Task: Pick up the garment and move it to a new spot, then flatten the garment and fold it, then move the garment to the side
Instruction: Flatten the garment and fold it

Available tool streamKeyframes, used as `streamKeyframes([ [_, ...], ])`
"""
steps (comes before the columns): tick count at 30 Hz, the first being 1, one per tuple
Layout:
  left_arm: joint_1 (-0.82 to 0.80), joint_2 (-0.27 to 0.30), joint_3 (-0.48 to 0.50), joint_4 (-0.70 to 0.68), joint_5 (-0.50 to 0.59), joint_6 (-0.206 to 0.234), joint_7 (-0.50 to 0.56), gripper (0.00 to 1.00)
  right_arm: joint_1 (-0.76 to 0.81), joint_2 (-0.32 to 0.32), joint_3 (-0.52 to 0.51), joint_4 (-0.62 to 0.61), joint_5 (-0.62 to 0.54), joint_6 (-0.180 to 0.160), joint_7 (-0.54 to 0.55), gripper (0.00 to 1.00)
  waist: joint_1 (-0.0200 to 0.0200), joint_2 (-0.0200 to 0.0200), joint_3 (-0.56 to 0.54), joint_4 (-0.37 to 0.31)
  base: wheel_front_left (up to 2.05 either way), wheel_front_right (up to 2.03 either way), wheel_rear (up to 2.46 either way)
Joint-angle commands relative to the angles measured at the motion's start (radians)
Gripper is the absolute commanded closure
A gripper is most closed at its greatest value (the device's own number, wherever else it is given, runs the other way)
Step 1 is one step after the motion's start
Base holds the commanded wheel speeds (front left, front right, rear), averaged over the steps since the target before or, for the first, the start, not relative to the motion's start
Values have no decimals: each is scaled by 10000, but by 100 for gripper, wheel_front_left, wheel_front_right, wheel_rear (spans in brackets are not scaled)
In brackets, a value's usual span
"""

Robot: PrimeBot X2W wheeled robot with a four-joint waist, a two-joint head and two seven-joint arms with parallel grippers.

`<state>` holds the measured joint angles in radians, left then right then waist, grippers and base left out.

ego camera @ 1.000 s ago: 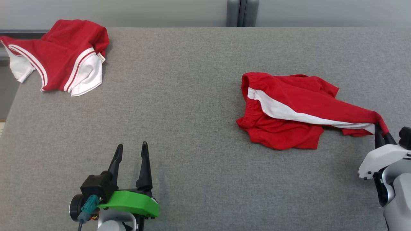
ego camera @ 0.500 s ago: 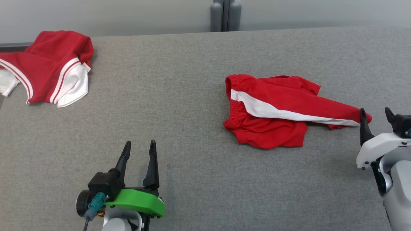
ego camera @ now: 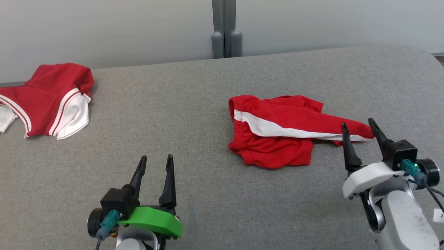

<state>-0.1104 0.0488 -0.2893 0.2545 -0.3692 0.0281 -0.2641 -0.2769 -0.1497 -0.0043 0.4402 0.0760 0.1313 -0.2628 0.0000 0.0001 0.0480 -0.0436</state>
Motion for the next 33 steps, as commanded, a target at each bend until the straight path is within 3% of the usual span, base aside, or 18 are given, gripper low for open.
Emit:
streamKeyframes([
  [1, 213, 30, 46, 39, -52, 80, -7, 0, 298, 146, 46, -235, -32, -10, -27, 0, 0, -1, -297, -30, 0, 0, 0],
  [11, 753, 30, 184, 37, 105, 242, -7, 0, 1477, 924, -197, -1373, -312, -10, -29, 0, 0, -1, -607, 270, 0, 0, 0],
  [33, 100, 30, -99, 357, 292, 36, -7, 0, 1465, 985, -26, -1528, 119, -10, -30, 0, 0, -1, -174, 238, 0, 0, 0],
])
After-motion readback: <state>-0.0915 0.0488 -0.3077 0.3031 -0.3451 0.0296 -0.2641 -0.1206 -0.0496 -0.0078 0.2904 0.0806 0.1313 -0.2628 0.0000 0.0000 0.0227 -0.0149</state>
